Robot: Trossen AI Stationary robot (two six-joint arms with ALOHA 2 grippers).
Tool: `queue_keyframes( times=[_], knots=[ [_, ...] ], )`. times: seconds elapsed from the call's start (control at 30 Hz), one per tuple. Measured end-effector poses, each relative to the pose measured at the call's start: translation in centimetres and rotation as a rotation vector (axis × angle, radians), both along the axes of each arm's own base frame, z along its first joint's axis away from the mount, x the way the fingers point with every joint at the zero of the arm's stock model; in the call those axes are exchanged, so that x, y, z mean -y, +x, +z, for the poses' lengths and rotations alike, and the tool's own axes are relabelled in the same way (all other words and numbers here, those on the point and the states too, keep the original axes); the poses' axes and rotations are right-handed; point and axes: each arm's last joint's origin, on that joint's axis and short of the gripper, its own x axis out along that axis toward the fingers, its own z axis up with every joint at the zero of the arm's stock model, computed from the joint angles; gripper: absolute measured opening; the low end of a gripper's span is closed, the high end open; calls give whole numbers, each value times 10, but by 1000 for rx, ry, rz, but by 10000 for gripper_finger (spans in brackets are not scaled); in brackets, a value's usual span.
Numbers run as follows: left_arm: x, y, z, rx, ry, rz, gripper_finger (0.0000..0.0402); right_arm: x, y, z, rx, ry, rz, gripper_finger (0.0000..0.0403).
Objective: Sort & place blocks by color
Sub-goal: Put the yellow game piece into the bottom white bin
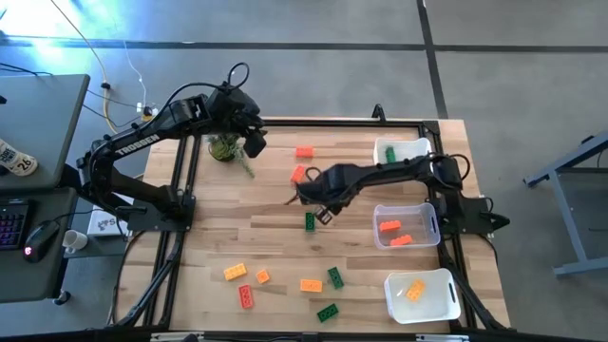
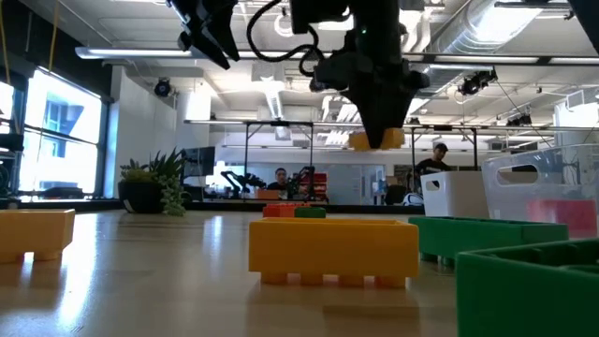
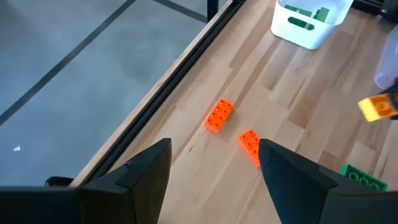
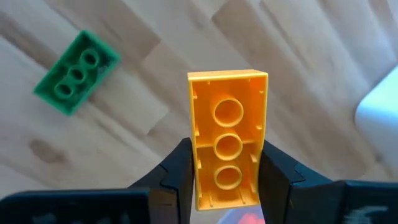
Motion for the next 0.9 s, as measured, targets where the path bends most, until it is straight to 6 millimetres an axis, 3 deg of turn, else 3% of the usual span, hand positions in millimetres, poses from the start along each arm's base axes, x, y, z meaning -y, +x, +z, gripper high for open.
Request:
queue_keyframes(
  times=[0.27,0.5,0.77,0.9],
  knots=[
    [0,0,0,-10,9,-16,229,-50,-8,0,5,-2,-123,106],
    [0,0,0,-14,13,-25,229,-88,-30,2,-106,-28,-170,106],
    [1,0,-1,25,-39,35,229,-121,-52,14,-122,-60,-56,106],
    [3,1,-1,62,-75,78,229,-143,-63,16,-126,-63,115,106]
  ],
)
